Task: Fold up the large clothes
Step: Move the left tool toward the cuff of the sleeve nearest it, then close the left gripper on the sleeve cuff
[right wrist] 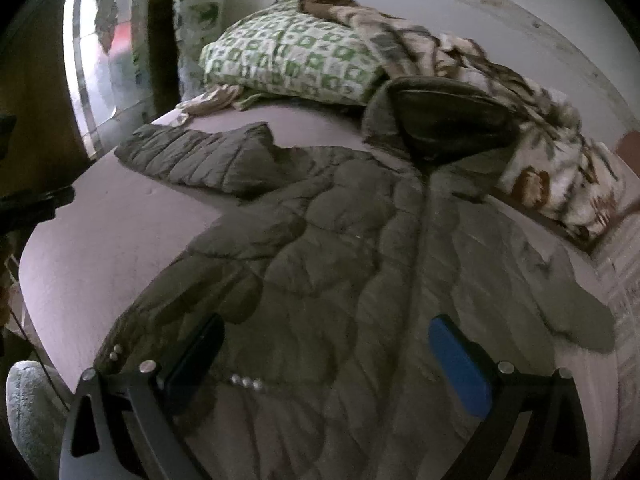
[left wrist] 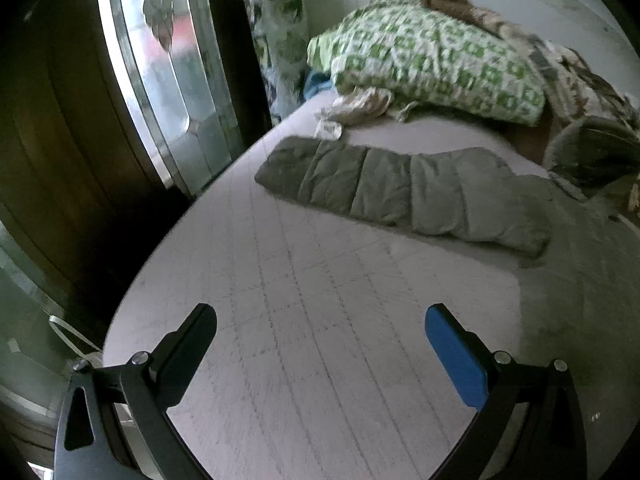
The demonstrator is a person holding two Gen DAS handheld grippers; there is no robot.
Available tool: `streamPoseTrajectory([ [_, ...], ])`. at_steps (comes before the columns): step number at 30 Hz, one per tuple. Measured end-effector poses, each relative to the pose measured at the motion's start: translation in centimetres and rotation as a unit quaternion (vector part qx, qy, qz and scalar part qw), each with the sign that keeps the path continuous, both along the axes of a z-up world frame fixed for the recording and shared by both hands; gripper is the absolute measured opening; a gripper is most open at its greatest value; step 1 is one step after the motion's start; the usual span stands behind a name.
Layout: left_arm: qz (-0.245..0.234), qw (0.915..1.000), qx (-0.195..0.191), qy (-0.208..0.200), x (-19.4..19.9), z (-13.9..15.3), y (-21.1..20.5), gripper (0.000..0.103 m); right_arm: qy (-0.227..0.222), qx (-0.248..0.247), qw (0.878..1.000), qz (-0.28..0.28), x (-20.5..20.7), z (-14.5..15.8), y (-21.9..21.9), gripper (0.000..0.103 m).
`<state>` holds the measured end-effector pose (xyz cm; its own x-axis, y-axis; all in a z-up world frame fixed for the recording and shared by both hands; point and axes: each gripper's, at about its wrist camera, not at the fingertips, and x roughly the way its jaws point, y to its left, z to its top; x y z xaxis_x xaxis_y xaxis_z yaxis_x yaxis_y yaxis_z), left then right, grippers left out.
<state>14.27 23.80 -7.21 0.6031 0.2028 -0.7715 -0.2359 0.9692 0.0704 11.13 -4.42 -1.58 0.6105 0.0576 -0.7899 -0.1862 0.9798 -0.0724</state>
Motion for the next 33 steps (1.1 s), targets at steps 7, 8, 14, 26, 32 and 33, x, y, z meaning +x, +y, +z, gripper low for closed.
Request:
streamPoseTrajectory([
  [7,0.017,0.9980,-0.050,0.034,5.5,-2.7,4.0,0.103,0.021,-0.011,0.998,0.053,5.7,-1.9,3.4,0.103],
  [8,0.022,0.9977,-0.052,0.039,6.5,-3.0,4.6,0.103,0.023,-0.011,0.998,0.057,6.3,-2.0,3.8,0.103],
  [14,0.052,0.9926,-0.094,0.056,12.2,-5.0,8.4,0.103,0.022,-0.008,0.996,0.086,11.1,-2.7,7.1,0.103],
  [26,0.088,0.9872,-0.095,0.093,20.6,-8.8,11.2,0.103,0.063,-0.003,0.993,0.099,18.1,-5.7,11.6,0.103],
  [32,0.068,0.9907,-0.086,0.081,22.2,-8.6,10.1,0.084,0.060,0.010,0.994,0.096,17.7,-5.6,11.2,0.103],
  [33,0.070,0.9913,-0.085,0.072,22.1,-8.3,9.9,0.078,0.059,0.010,0.994,0.092,17.6,-5.6,10.7,0.103],
])
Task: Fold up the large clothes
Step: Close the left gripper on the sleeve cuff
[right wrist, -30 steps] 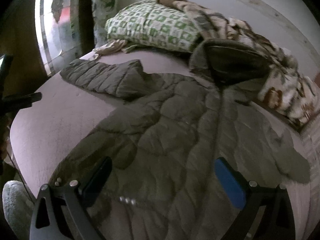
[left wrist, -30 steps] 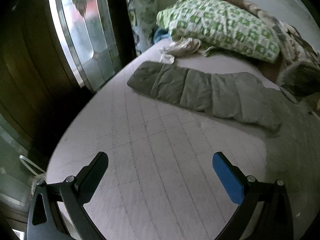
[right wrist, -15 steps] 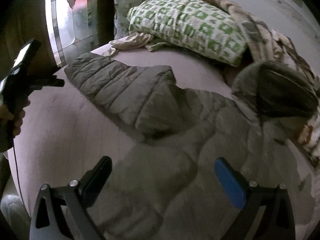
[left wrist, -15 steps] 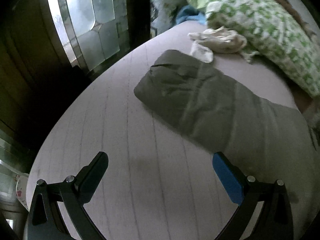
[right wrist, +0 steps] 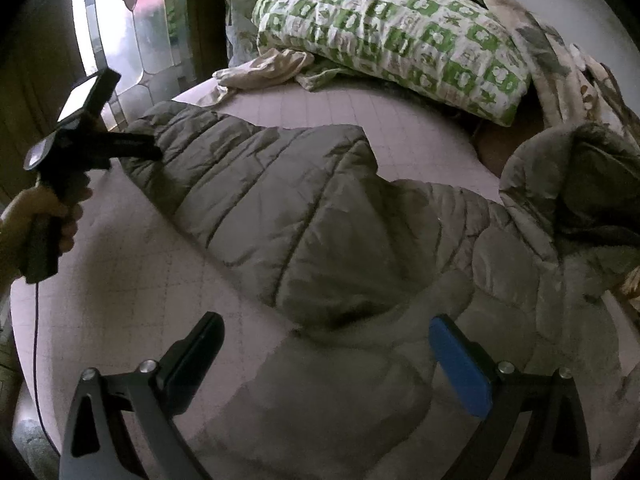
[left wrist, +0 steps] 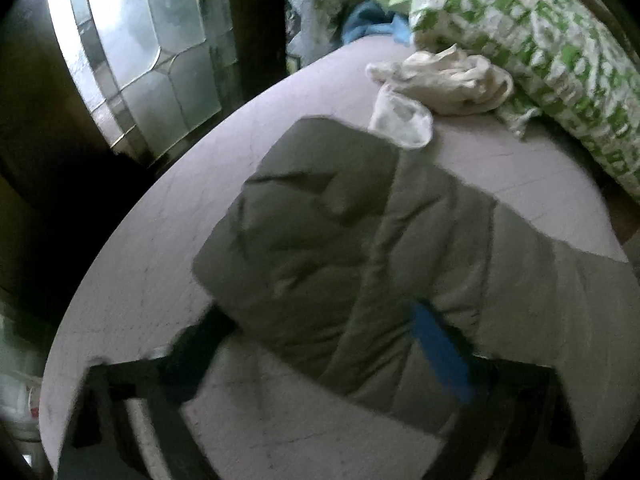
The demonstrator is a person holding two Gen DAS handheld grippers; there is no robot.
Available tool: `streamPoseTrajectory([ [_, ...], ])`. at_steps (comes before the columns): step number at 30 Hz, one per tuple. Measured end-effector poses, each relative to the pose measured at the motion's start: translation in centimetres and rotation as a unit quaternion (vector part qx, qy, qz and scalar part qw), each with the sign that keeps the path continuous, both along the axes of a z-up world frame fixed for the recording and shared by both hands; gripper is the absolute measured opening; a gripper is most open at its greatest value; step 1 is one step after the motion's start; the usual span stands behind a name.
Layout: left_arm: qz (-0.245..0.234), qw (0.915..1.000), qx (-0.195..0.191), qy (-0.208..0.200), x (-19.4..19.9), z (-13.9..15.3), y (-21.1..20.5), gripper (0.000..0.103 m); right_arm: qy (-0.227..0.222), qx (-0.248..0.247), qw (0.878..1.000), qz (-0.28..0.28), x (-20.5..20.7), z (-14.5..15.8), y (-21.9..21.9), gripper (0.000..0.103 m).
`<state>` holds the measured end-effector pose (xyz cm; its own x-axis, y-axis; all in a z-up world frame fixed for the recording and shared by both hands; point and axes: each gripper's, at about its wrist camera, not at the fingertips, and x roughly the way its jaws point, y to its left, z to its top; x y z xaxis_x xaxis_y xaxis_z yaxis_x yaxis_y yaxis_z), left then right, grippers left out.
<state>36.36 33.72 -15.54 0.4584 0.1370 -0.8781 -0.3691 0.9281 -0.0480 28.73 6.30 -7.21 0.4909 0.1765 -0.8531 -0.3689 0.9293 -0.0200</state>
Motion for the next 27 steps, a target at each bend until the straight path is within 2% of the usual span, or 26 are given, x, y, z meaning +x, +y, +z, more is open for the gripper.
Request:
streamPoseTrajectory([
  [1,0.004,1.0000,-0.002,-0.005,0.1,0.2,-0.1,0.061,-0.001,0.001,1.000,-0.004,-0.1,0.1,-0.4,0.103],
  [2,0.007,0.9999,-0.008,-0.010,0.1,0.4,-0.1,0.040,-0.001,0.002,1.000,-0.008,-0.2,0.2,-0.8,0.103],
  [5,0.012,0.9994,-0.026,-0.020,-0.1,1.0,0.0,0.022,-0.001,0.006,1.000,-0.026,-0.5,0.5,-2.6,0.103],
  [7,0.008,0.9993,-0.016,-0.034,-0.6,2.0,-0.4,0.017,-0.003,0.004,0.999,-0.035,-0.6,0.6,-3.7,0.103],
  [11,-0.012,0.9979,0.006,-0.063,-1.7,4.5,-1.8,0.015,-0.002,-0.001,0.998,-0.057,-0.7,0.7,-6.1,0.103],
  [15,-0.059,0.9933,0.038,-0.092,-3.2,8.7,-5.1,0.015,0.004,0.000,0.996,-0.084,-0.9,0.4,-8.7,0.103],
  [17,-0.083,0.9896,0.041,-0.110,-3.6,10.6,-6.5,0.015,0.008,-0.003,0.995,-0.098,-1.3,0.0,-10.4,0.103],
  [23,-0.168,0.9709,0.050,-0.163,-5.9,16.9,-13.8,0.015,0.013,-0.010,0.989,-0.145,-3.3,-0.3,-16.3,0.103],
  [27,-0.230,0.9521,0.051,-0.195,-7.4,20.6,-20.4,0.015,0.014,-0.007,0.983,-0.181,-4.5,0.1,-21.0,0.103],
])
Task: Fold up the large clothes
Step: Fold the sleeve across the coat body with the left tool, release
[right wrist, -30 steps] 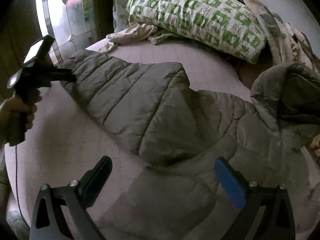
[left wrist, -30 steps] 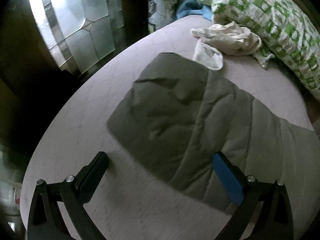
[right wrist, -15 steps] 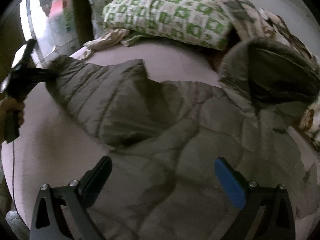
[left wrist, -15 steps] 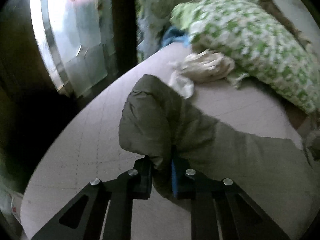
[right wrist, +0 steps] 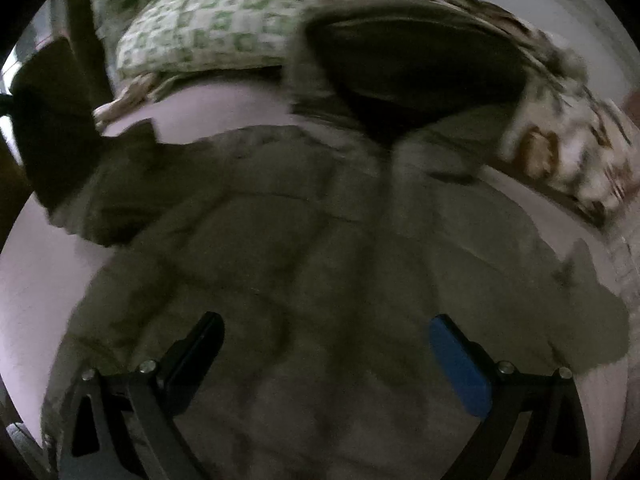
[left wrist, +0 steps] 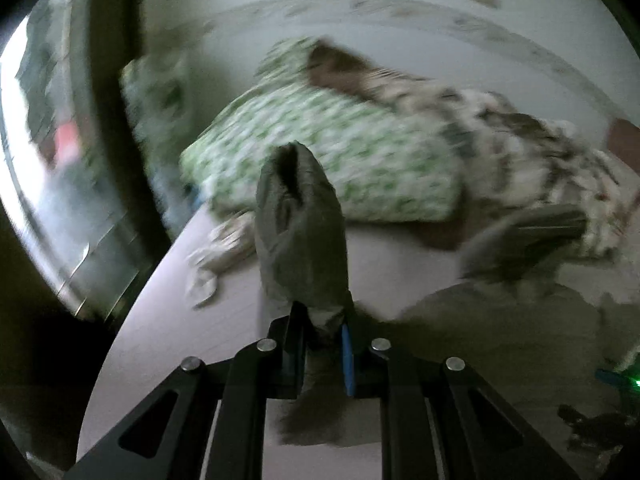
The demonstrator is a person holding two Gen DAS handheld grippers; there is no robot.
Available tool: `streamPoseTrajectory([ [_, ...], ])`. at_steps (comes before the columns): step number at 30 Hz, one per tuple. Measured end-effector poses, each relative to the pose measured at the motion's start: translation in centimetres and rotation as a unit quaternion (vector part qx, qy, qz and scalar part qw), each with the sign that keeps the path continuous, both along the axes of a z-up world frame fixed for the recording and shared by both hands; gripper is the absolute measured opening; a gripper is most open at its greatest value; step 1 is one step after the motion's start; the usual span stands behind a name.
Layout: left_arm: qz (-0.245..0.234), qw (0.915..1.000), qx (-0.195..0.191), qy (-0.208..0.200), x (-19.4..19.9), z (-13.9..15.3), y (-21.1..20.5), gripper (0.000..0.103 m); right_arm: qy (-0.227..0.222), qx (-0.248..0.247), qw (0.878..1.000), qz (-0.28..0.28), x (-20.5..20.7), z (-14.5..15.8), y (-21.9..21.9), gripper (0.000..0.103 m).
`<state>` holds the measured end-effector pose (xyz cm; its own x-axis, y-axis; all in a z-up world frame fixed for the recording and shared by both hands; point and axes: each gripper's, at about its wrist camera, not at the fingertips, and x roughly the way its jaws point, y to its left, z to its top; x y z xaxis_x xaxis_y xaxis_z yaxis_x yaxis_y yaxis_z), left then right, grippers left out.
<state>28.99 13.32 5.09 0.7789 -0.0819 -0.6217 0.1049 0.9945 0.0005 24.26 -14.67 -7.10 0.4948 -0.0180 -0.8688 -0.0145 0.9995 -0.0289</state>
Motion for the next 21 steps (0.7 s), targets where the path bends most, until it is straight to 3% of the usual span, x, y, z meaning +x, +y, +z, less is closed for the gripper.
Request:
streamPoseTrajectory([
  [4,-0.060,0.9979,0.005,-0.020,-1.2,2.6,-7.0,0.015,-0.001,0.007,0.999,-0.033,-1.5,0.3,-4.3,0.103],
  [11,-0.153,0.9880,0.002,-0.025,-2.4,3.7,-18.9,0.015,-0.001,0.021,0.997,-0.078,-4.5,0.3,-9.5,0.103],
  [16,-0.215,0.9765,-0.003,0.009,-4.0,0.8,-27.4,0.015,-0.003,0.027,0.993,-0.113,-6.7,0.3,-13.3,0.103],
  [19,-0.243,0.9686,0.005,0.054,-4.2,-3.0,-31.9,0.015,-0.003,0.030,0.990,-0.135,-7.8,0.3,-15.6,0.103],
  [21,-0.251,0.9632,0.005,0.096,-4.2,-5.9,-34.2,0.021,-0.002,0.031,0.989,-0.147,-8.3,0.1,-16.8,0.103],
])
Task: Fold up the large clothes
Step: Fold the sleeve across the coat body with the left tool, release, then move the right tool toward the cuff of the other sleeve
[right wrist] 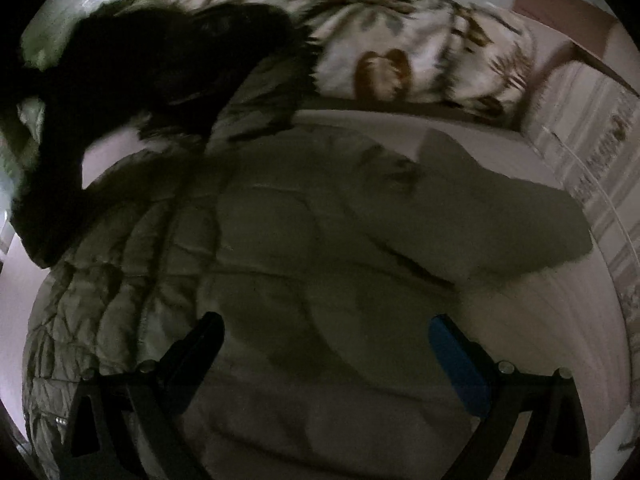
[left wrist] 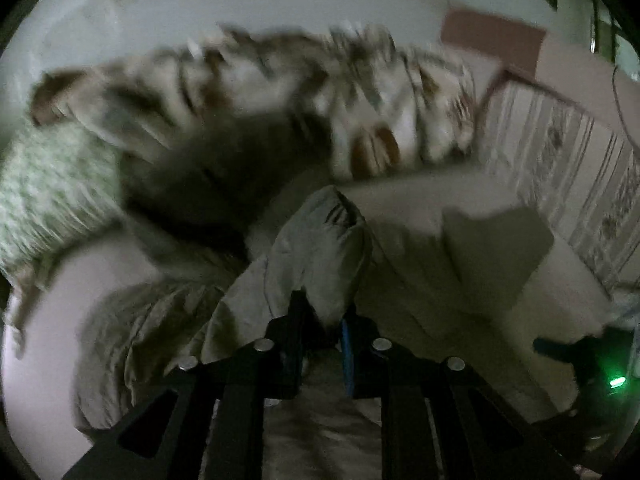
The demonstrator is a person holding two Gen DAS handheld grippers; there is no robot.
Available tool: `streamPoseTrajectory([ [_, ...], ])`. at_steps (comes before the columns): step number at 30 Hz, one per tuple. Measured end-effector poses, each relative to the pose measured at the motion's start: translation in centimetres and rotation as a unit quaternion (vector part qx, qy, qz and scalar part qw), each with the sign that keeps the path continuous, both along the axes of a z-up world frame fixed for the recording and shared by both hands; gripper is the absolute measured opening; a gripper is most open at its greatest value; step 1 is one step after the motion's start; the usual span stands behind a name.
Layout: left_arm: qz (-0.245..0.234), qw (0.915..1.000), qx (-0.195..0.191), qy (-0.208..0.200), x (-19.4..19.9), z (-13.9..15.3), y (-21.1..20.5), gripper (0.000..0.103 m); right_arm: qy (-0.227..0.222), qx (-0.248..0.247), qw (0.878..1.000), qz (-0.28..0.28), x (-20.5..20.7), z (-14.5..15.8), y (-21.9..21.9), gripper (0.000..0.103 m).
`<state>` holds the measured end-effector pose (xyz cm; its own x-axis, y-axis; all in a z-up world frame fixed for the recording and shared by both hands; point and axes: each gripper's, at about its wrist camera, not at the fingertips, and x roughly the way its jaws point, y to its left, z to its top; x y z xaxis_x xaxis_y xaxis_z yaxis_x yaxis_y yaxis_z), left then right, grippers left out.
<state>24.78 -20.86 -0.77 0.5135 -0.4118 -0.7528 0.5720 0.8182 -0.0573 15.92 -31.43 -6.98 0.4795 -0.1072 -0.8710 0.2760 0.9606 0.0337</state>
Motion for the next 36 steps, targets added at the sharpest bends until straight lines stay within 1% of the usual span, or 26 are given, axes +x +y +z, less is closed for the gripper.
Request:
streamPoseTrajectory([
  [1,-0.009,0.9995,-0.006,0.030,0.1,-1.3,-0.7,0.033,0.002,-0.001,1.000,-0.006,-0.3,-0.1,-0.6,0.103],
  [2,-0.015,0.9981,-0.018,0.056,0.1,-2.2,-1.1,0.047,0.004,-0.003,1.000,-0.013,-0.6,-0.1,-1.2,0.103],
  [3,-0.014,0.9974,-0.026,0.066,-0.1,-2.5,-1.0,0.053,0.004,-0.004,1.000,-0.018,-0.8,-0.2,-1.6,0.103],
  [4,-0.010,0.9971,-0.034,0.067,-0.4,-2.5,-0.7,0.058,0.004,-0.005,1.000,-0.021,-1.1,-0.2,-1.9,0.103],
  [7,-0.006,0.9977,-0.036,0.058,-1.0,-1.5,1.1,0.064,0.003,-0.001,1.000,-0.027,-1.3,-0.2,-2.4,0.103],
  [9,-0.001,0.9978,-0.042,0.052,-1.2,-0.1,3.6,0.066,0.003,0.003,1.000,-0.025,-0.9,-0.3,-2.3,0.103],
  [11,0.018,0.9983,-0.037,0.041,-0.1,0.6,6.0,0.075,0.000,0.012,1.000,-0.017,-0.4,-0.2,-1.8,0.103],
  [13,0.056,0.9978,-0.026,0.025,0.9,0.9,9.6,0.076,-0.008,0.024,1.000,0.005,0.7,-0.1,-1.0,0.103],
  [15,0.089,0.9956,-0.016,0.025,2.0,0.4,12.4,0.076,-0.010,0.050,0.998,0.021,2.2,-0.3,-0.7,0.103],
  [17,0.127,0.9914,-0.005,0.033,3.2,-0.9,15.4,0.076,-0.002,0.097,0.995,0.023,4.0,-1.0,-1.2,0.103],
  [19,0.161,0.9856,0.002,0.052,4.3,-2.5,18.3,0.076,0.009,0.135,0.991,0.016,5.9,-2.0,-1.8,0.103],
  [21,0.182,0.9806,0.005,0.073,4.9,-4.3,20.1,0.076,0.025,0.152,0.988,0.005,7.5,-3.2,-2.0,0.103],
  [23,0.189,0.9779,0.007,0.088,5.0,-5.7,21.0,0.076,0.039,0.174,0.984,0.003,9.0,-4.6,-1.8,0.091],
  [24,0.190,0.9771,0.013,0.095,4.9,-6.5,21.4,0.076,0.043,0.185,0.982,0.002,9.5,-5.1,-1.6,0.077],
  [25,0.189,0.9768,0.020,0.098,5.0,-7.2,21.2,0.076,0.052,0.201,0.978,0.001,10.1,-5.9,-1.4,0.057],
  [26,0.188,0.9765,0.029,0.101,4.9,-7.9,21.2,0.076,0.062,0.202,0.977,-0.005,10.5,-6.6,-1.0,0.054],
  [28,0.184,0.9765,0.039,0.106,4.3,-8.9,20.9,0.076,0.055,0.183,0.982,0.001,10.8,-6.5,-0.4,0.037],
  [29,0.179,0.9772,0.043,0.106,4.1,-9.2,20.7,0.076,0.041,0.158,0.987,0.010,10.6,-5.6,0.1,0.033],
  [30,0.172,0.9787,0.048,0.102,3.7,-9.3,20.4,0.076,0.028,0.137,0.990,0.019,10.4,-4.8,0.3,0.025],
  [31,0.163,0.9803,0.054,0.098,3.3,-9.4,20.0,0.076,0.021,0.122,0.992,0.024,10.1,-4.1,0.5,0.020],
  [33,0.148,0.9826,0.055,0.098,2.6,-9.4,19.6,0.076,0.003,0.083,0.996,0.029,9.1,-2.7,0.3,0.016],
  [34,0.140,0.9838,0.053,0.098,2.2,-9.4,19.4,0.076,0.002,0.063,0.998,0.025,8.4,-2.3,-0.2,0.016],
  [36,0.128,0.9855,0.062,0.092,1.4,-9.4,18.8,0.076,0.007,0.062,0.998,0.012,7.7,-2.4,-1.1,0.016],
])
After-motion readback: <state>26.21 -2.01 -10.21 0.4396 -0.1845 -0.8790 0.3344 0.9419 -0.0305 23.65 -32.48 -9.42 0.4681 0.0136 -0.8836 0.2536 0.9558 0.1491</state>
